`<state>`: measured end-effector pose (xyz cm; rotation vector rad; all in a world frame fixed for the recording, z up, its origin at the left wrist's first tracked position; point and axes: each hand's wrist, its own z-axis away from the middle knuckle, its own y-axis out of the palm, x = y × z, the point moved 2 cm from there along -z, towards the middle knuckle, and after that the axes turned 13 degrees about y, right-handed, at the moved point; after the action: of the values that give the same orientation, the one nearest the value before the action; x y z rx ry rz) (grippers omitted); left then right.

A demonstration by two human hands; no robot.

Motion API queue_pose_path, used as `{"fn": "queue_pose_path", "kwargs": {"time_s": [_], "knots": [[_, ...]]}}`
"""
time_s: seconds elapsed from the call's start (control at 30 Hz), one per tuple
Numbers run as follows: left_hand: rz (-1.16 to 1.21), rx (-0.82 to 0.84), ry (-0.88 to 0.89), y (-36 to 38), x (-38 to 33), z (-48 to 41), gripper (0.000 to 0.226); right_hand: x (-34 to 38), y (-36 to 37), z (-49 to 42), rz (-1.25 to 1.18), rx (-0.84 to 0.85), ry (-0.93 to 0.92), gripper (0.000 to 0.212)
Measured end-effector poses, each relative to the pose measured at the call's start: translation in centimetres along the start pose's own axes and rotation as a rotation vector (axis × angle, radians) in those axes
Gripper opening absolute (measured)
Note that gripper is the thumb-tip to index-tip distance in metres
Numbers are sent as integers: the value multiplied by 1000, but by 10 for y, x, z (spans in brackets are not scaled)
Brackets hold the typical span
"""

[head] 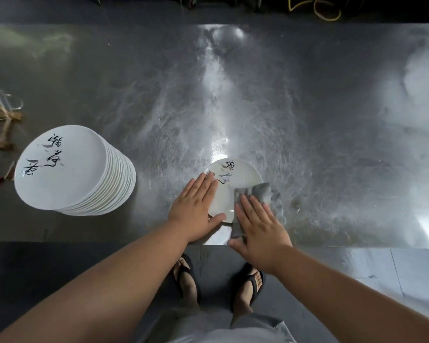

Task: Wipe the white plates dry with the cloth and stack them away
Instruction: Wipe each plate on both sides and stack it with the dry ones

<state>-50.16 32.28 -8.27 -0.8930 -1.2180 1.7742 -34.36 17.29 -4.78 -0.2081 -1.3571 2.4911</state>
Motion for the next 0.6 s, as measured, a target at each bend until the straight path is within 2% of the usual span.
{"fn": "queue_pose_path", "kwargs": {"time_s": [0.17,0.3,0.43,0.6], "knots": [[45,-27,-7,-2,-3,0,97,-16,-28,-55,76,-88,6,93],[43,-7,-33,-1,-7,0,97,-15,-41,-86,117,-91,51,93],[98,-11,-69,-1,-9,-1,97,-8,-23,-42,2,-44,128,98],[110,26,-97,-5,-10,-1,99,-5,-7,-5,-21,22,79,105]]}}
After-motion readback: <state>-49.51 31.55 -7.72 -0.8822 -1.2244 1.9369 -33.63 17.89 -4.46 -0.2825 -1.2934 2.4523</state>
